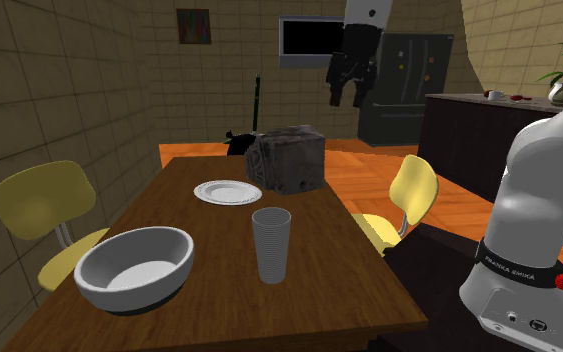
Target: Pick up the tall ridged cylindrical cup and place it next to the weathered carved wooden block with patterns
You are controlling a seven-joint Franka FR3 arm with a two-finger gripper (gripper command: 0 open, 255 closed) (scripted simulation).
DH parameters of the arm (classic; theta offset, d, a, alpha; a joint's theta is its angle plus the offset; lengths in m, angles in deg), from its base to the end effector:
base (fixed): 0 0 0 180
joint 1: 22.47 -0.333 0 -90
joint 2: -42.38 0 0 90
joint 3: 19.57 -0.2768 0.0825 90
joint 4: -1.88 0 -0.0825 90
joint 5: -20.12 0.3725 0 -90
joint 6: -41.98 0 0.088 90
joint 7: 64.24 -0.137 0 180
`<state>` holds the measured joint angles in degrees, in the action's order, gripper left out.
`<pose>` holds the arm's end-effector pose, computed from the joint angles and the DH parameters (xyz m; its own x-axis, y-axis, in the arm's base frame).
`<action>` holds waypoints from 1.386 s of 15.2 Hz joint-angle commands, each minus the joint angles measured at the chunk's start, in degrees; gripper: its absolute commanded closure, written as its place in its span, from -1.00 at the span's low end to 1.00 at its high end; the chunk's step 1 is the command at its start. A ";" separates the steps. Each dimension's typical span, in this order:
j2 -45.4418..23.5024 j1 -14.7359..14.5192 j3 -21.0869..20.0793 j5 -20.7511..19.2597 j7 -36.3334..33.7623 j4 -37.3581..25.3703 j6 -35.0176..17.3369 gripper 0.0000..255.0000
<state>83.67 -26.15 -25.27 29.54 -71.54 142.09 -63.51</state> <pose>0.3564 0.0784 0.4922 0.9949 -0.0250 0.0979 -0.0141 -0.9938 -0.1100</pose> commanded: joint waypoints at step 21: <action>-30.85 -6.14 -16.94 2.10 -10.42 3.18 -31.11 -1.00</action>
<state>53.46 -32.24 -41.98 31.77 -81.73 145.04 -93.74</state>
